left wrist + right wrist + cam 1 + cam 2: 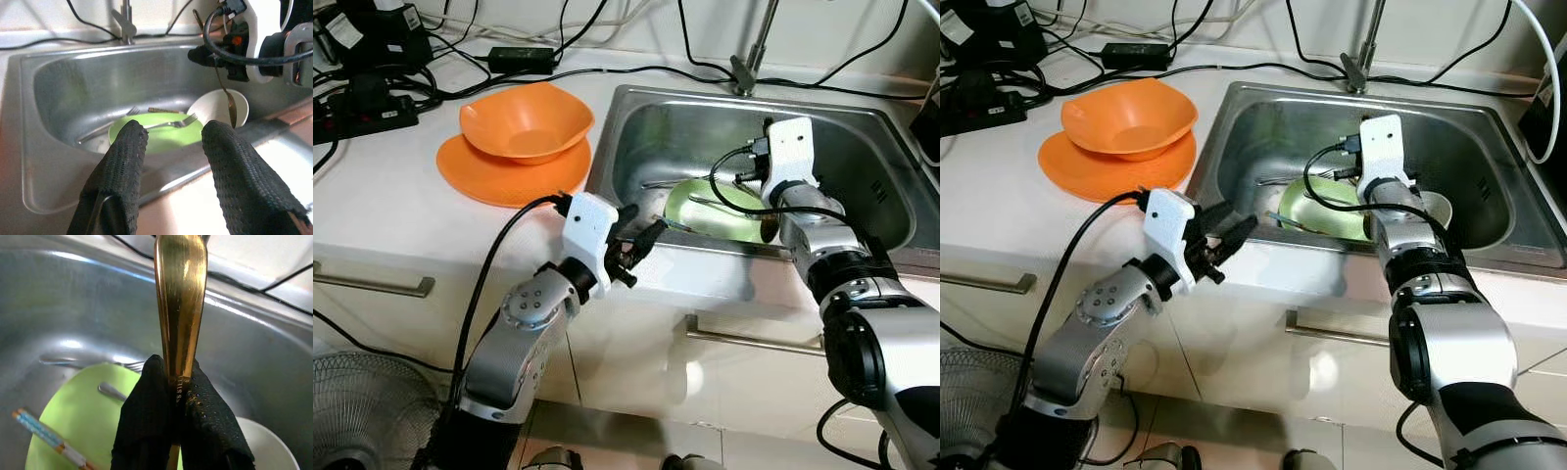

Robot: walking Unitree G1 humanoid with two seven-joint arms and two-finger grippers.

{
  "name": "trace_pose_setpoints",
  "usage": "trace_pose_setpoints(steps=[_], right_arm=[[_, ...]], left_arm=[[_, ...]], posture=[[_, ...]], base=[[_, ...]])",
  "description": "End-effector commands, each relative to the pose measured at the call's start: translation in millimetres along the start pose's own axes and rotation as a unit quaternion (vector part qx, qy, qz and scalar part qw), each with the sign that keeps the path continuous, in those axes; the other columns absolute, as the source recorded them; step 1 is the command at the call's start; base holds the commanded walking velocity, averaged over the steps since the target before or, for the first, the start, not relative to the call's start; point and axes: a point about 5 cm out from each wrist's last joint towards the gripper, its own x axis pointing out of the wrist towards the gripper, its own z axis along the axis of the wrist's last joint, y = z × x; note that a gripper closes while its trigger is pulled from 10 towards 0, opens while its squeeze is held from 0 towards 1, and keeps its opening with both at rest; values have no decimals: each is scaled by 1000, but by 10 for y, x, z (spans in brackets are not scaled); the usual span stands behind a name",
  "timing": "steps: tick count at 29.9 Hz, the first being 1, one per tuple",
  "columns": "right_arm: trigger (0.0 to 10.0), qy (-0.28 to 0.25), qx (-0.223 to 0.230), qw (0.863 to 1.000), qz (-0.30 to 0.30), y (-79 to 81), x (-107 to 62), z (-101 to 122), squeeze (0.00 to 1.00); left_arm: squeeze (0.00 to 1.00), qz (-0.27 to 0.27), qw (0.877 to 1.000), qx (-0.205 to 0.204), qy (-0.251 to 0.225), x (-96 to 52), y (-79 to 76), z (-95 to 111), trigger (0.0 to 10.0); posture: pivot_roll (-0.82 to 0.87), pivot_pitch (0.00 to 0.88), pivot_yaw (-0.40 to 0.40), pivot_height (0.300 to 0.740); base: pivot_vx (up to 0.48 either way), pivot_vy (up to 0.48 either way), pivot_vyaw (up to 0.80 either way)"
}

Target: Kitchen organization

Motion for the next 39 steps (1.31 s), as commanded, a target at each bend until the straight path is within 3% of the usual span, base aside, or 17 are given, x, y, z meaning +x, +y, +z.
trace_pose_setpoints(steps=[1,18,36,37,38,39], right_arm=[[10000,6,6,1000,-5,-45,14,56,0],[10000,71,13,997,-1,-44,-23,-186,0],[10000,104,13,994,29,108,-35,-277,0],[10000,106,14,994,31,116,-36,-284,639],[10000,106,14,994,31,116,-36,-284,639],[10000,112,11,993,37,137,-41,-304,1000]], left_arm=[[0,-15,1000,1,12,-10,-50,0,10000],[0,-17,999,4,37,-11,-65,-38,10000],[0,-9,999,8,37,-18,-36,-35,10000],[0,-9,999,8,37,-19,-35,-35,10000],[0,-9,999,8,37,-19,-35,-35,10000],[0,-8,999,9,37,-18,-34,-34,10000]], posture=[[24,67,-13,740],[27,79,-17,740],[41,86,-21,740],[41,84,-22,740],[41,84,-22,740],[41,83,-23,740]], base=[[0,0,0],[0,0,0],[0,0,0],[0,0,0],[0,0,0],[0,0,0]])
